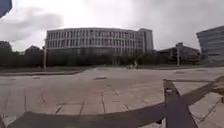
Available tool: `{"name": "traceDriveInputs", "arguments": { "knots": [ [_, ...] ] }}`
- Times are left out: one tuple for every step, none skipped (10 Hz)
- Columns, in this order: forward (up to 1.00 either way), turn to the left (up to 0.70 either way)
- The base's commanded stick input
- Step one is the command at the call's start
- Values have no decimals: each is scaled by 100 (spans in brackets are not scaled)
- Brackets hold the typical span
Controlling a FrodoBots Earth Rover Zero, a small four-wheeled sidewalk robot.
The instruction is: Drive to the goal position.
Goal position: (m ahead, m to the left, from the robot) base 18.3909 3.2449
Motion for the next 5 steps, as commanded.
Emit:
{"name": "traceDriveInputs", "arguments": {
  "knots": [
    [70, 2],
    [70, 3],
    [70, 3],
    [70, 2],
    [70, 2]
  ]
}}
